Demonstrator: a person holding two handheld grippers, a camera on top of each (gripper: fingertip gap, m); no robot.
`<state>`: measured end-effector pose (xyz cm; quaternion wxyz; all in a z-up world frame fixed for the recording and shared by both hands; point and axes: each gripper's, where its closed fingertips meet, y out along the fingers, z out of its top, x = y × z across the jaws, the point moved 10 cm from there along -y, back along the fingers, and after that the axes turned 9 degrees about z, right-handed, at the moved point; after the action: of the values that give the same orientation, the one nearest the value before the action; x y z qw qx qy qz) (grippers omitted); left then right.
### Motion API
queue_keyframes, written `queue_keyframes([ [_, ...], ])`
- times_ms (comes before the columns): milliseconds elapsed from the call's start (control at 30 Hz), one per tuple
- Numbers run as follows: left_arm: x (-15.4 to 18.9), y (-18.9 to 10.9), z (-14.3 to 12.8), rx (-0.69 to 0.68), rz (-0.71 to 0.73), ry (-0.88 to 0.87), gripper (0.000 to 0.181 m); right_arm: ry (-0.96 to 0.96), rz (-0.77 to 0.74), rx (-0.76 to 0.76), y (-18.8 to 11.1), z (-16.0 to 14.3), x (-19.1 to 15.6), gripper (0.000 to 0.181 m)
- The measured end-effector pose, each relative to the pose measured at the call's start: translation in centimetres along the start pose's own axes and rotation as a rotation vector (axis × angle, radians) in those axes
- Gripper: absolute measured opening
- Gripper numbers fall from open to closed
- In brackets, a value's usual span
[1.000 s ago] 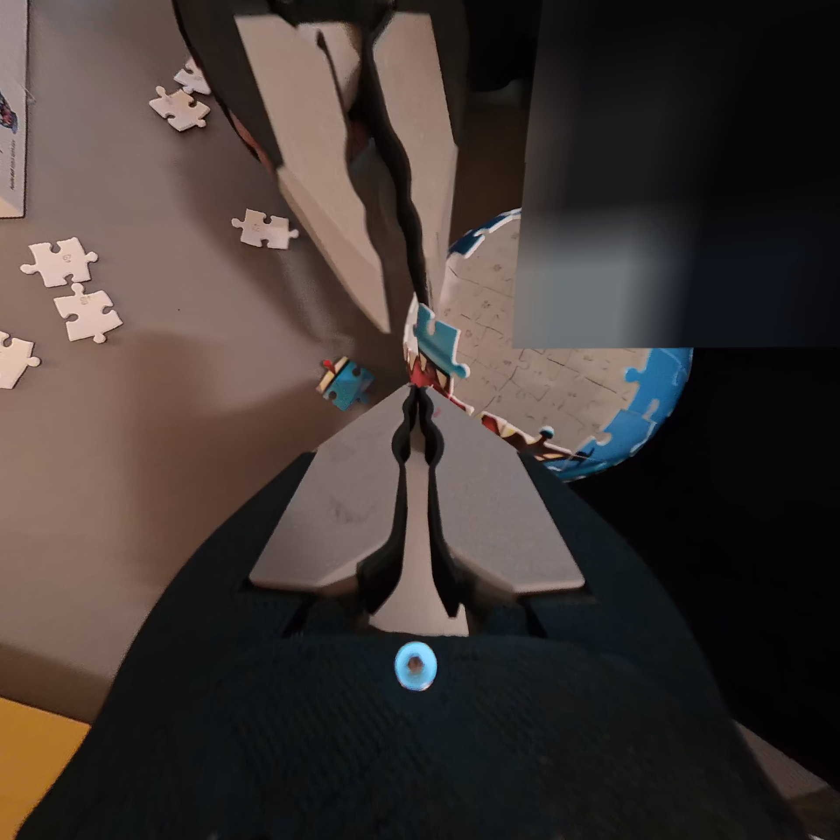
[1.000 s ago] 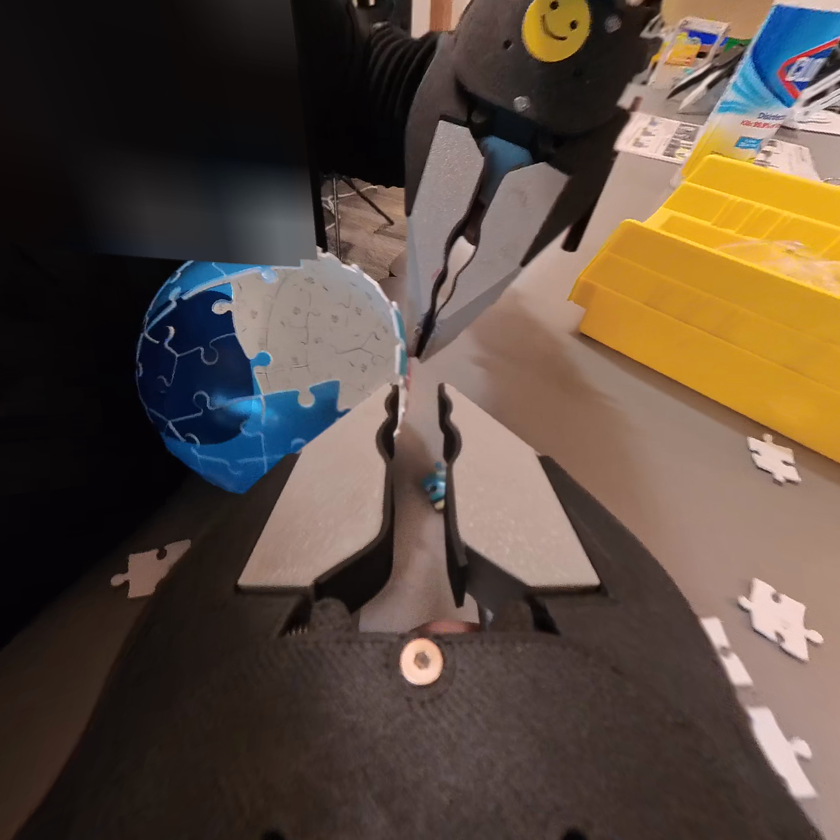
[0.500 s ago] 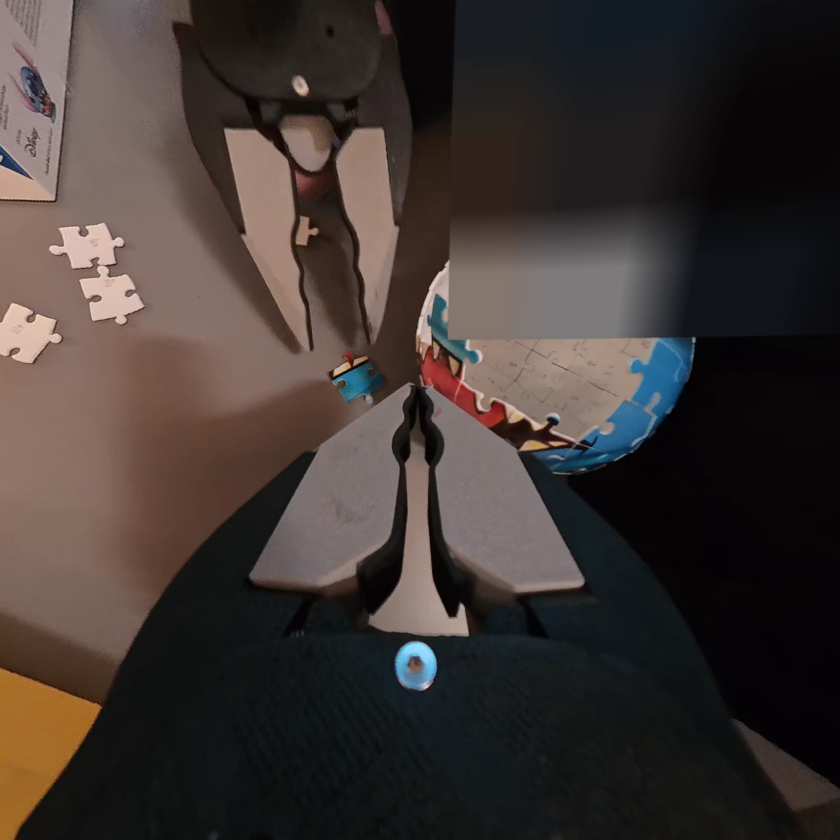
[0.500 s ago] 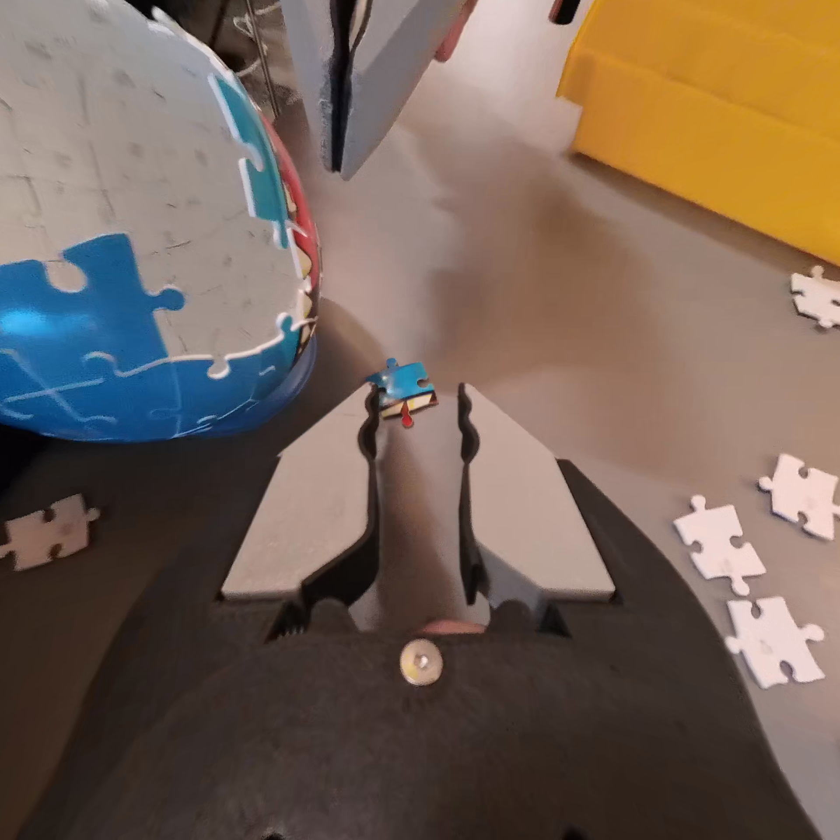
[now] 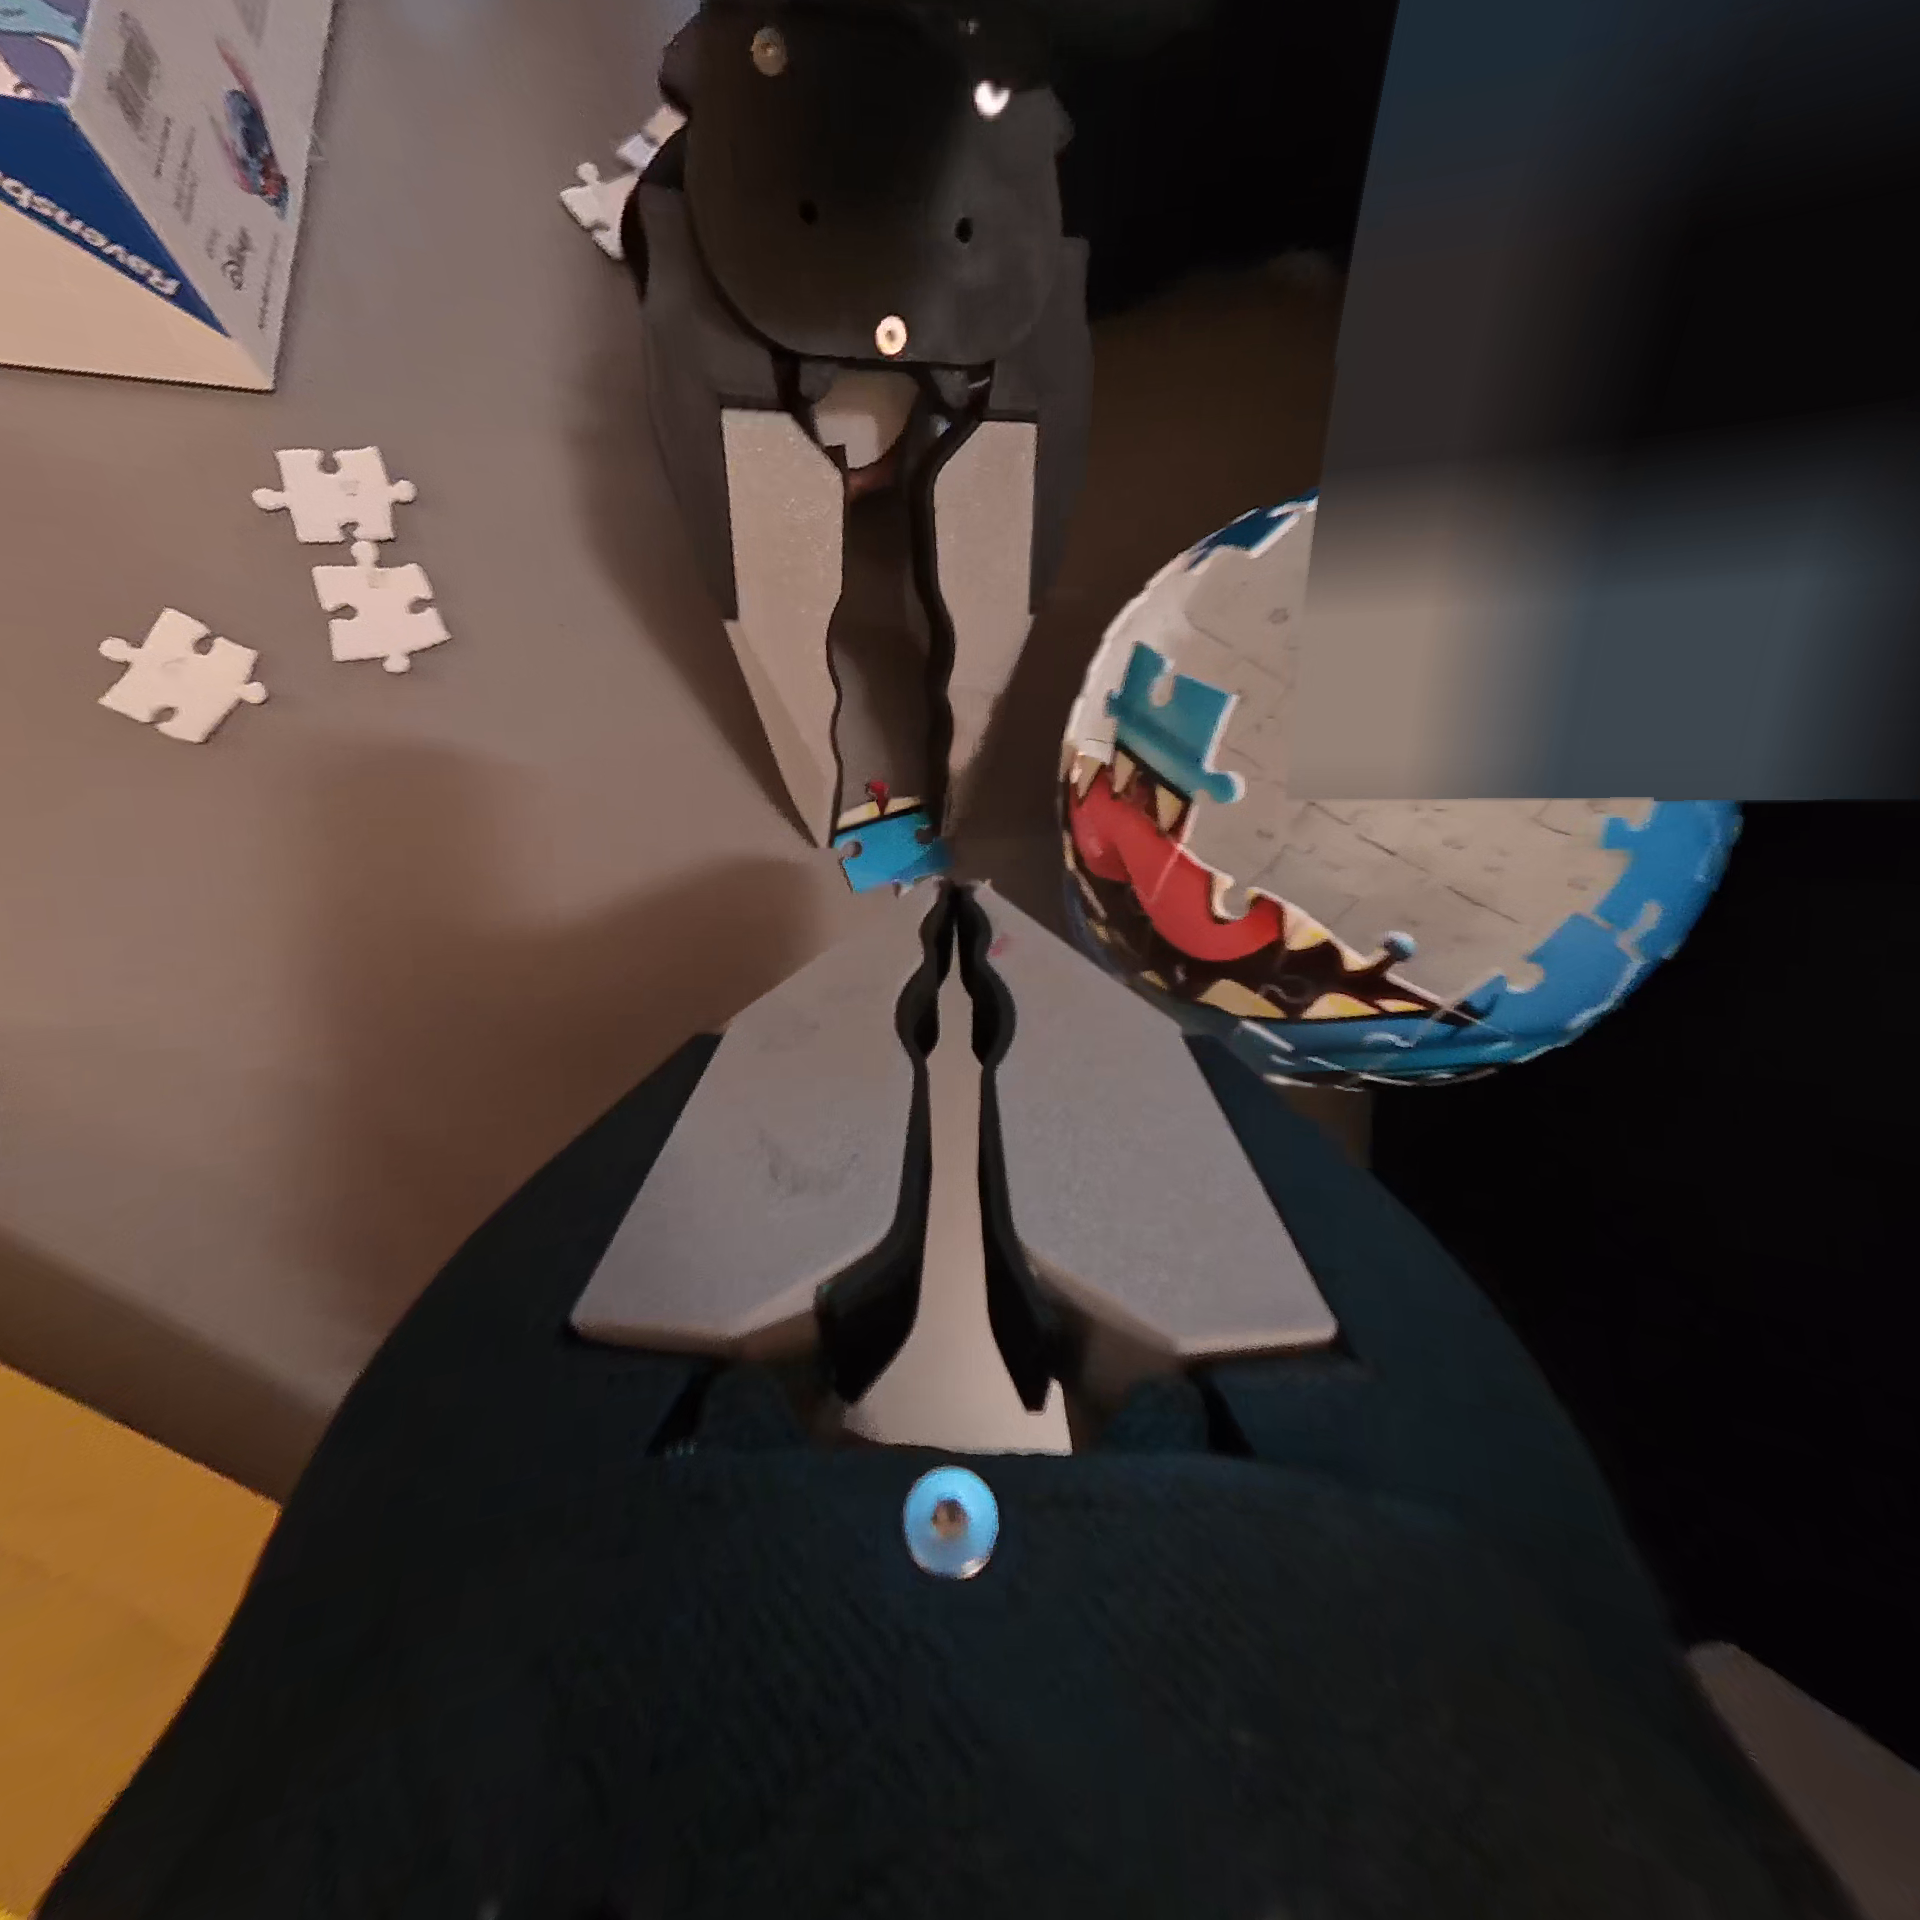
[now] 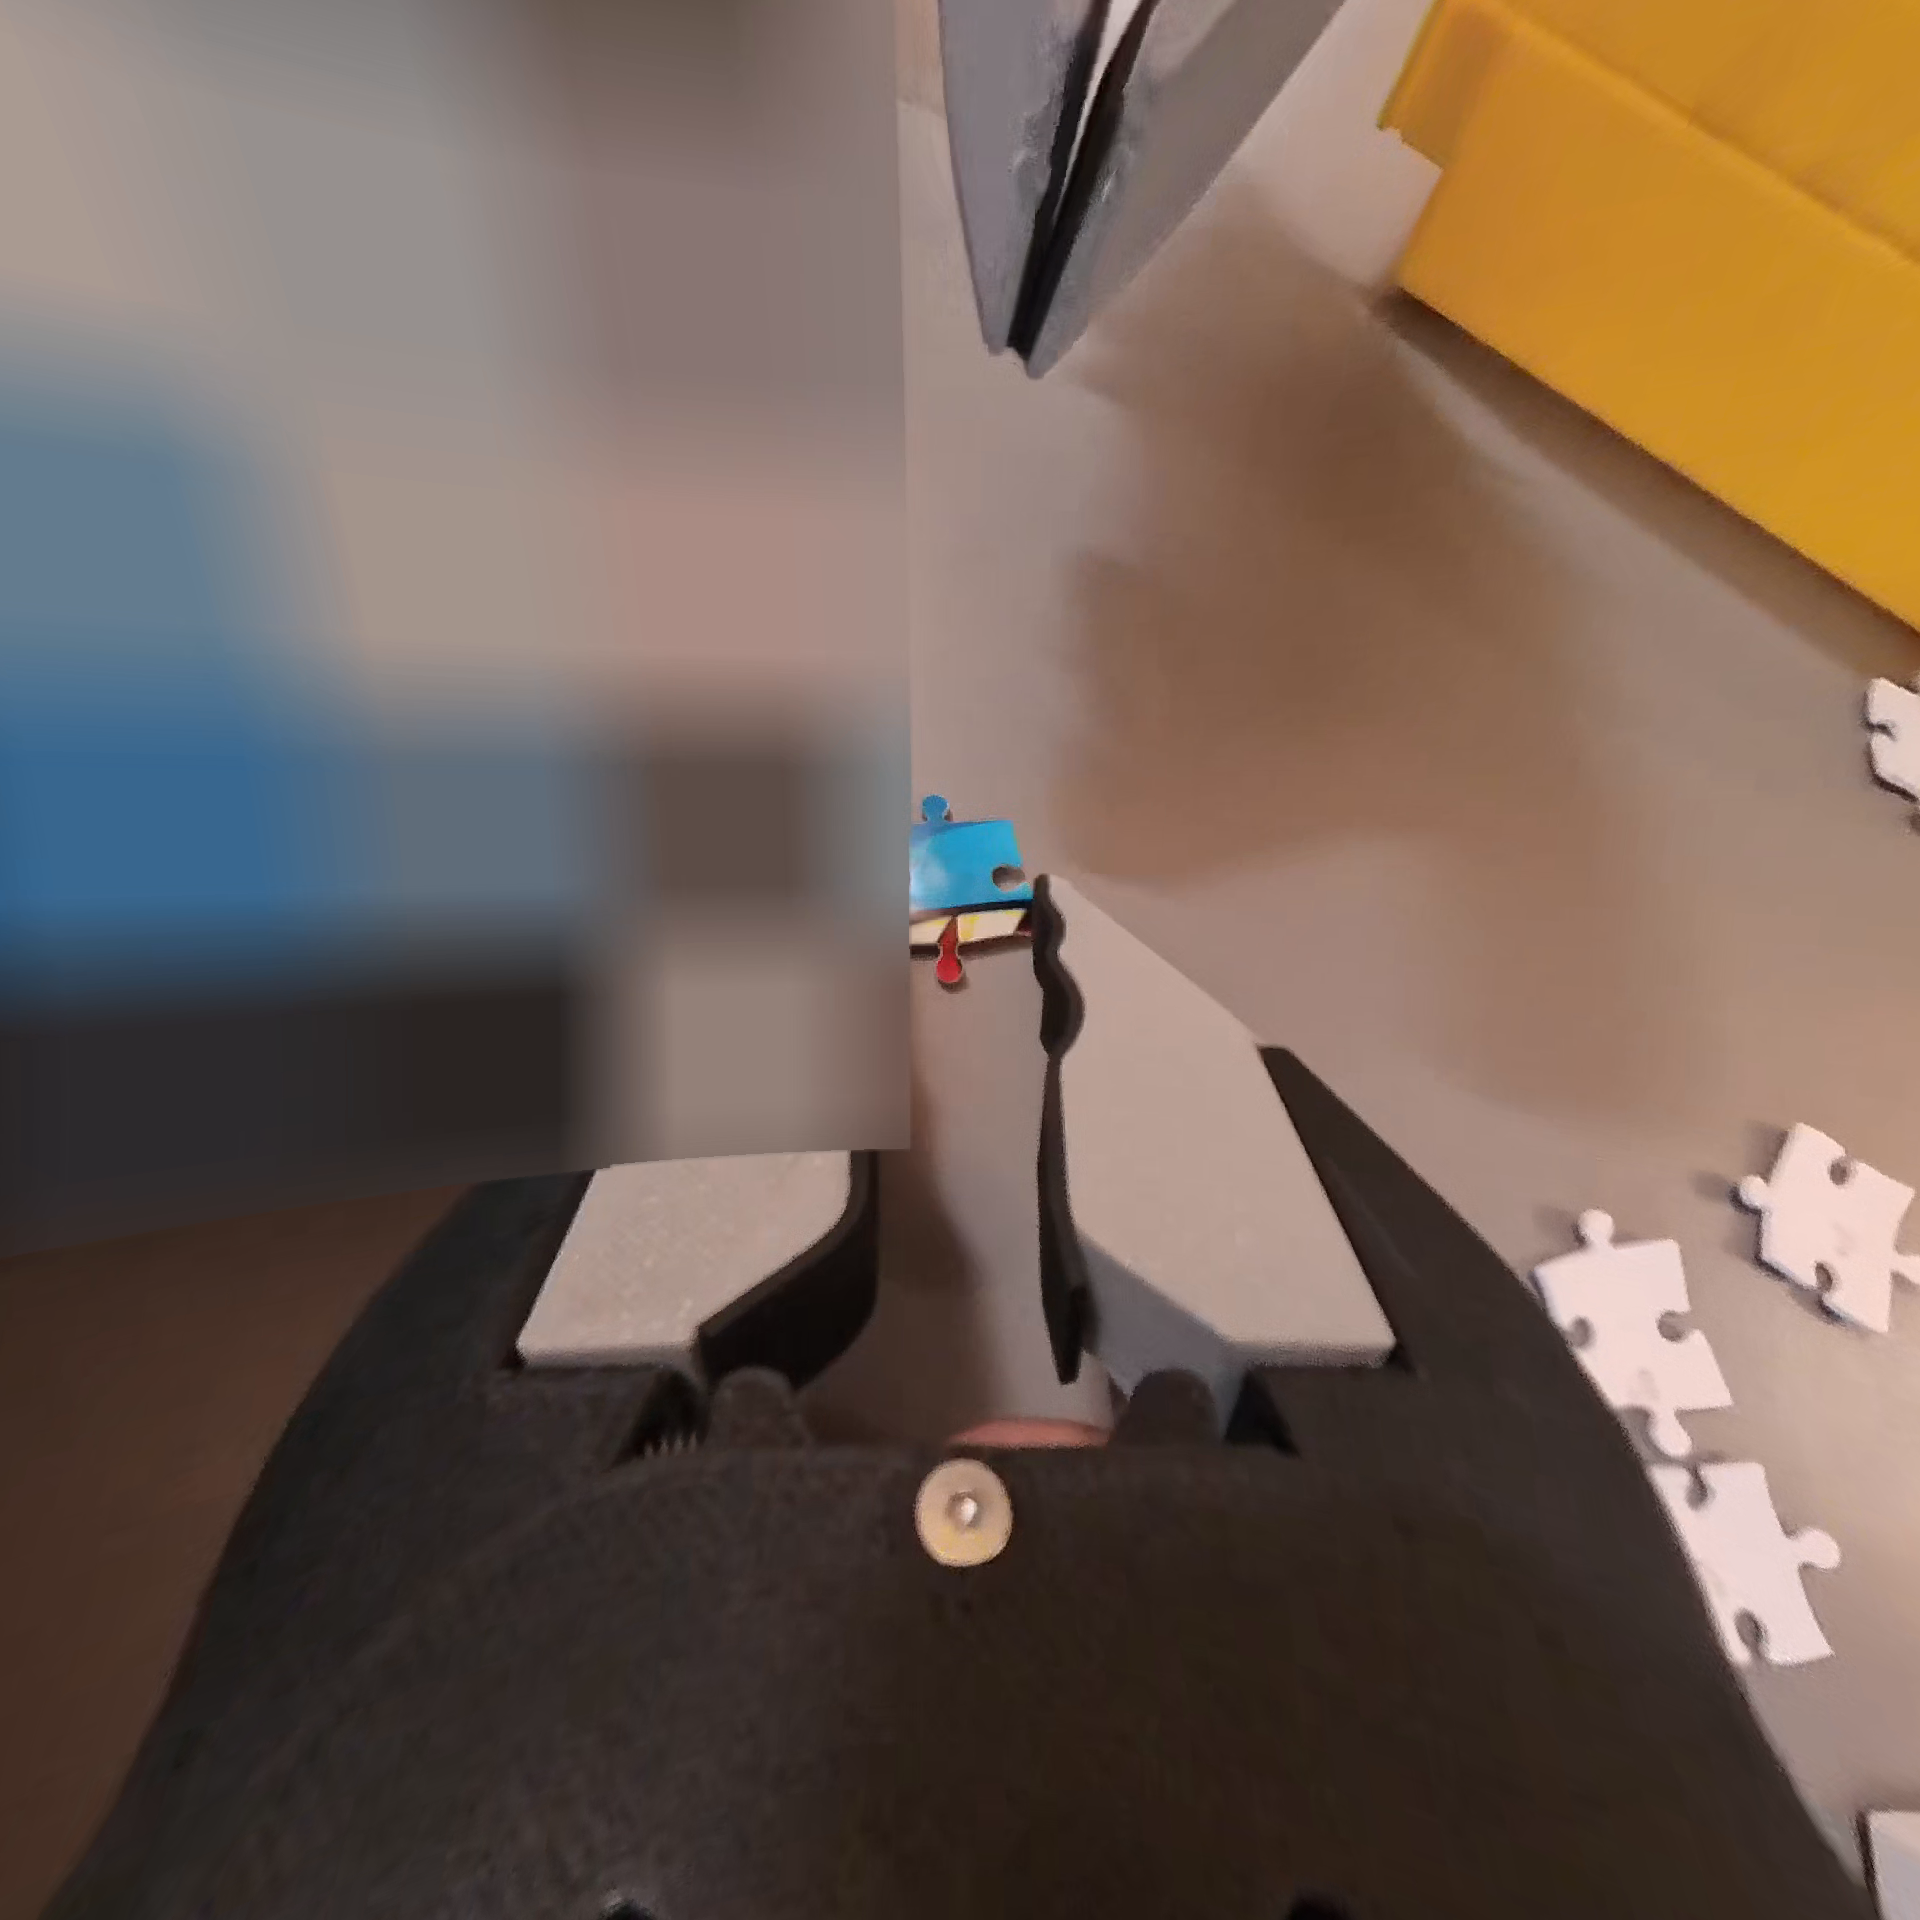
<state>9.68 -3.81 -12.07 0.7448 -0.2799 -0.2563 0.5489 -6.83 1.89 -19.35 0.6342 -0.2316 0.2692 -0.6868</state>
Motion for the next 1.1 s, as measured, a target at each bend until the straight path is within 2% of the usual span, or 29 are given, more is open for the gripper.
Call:
queue_keyframes([
  [133,-1.2,0.5,0.1,-0.031,0.159,0.073,0.0,0.152,-0.005,0.191,-2.8,-0.3,1.5,0.027],
  [300,-1.3,1.7,1.6,0.01,0.386,0.343,0.0,0.396,0.175,0.529,-6.5,-0.3,2.7,0.027],
  [433,-0.4,1.8,3.3,0.122,0.466,0.509,0.045,0.519,0.283,0.665,-7.3,-0.4,2.8,0.027],
  [467,-0.1,1.9,3.4,0.134,0.46,0.548,0.047,0.554,0.321,0.701,-7.3,-0.4,2.8,0.026],
  [567,0.4,2.4,4.0,0.145,0.449,0.598,0.029,0.657,0.46,0.781,-7.1,-0.3,3.0,0.027],
  [667,0.6,2.4,4.7,0.175,0.435,0.61,0.014,0.701,0.529,0.801,-6.6,-0.3,2.9,0.026],
  [733,0.8,2.1,5.0,0.199,0.396,0.59,0.001,0.715,0.534,0.814,-6.6,-0.3,2.9,0.026],
  [767,0.7,2.0,5.0,0.197,0.379,0.561,0.0,0.721,0.52,0.817,-6.7,-0.3,3.0,0.026],
  [800,0.4,2.0,5.1,0.189,0.371,0.515,0.0,0.72,0.499,0.817,-7.1,-0.3,3.2,0.018],
  [967,-1.7,1.4,4.9,0.173,0.2,0.112,0.0,0.66,0.209,0.735,-9.3,-0.8,3.7,0.013],
  [1100,-3.1,1.1,4.6,0.198,0.134,-0.079,0.0,0.54,0.148,0.666,-8.8,1.0,2.8,0.014],
])
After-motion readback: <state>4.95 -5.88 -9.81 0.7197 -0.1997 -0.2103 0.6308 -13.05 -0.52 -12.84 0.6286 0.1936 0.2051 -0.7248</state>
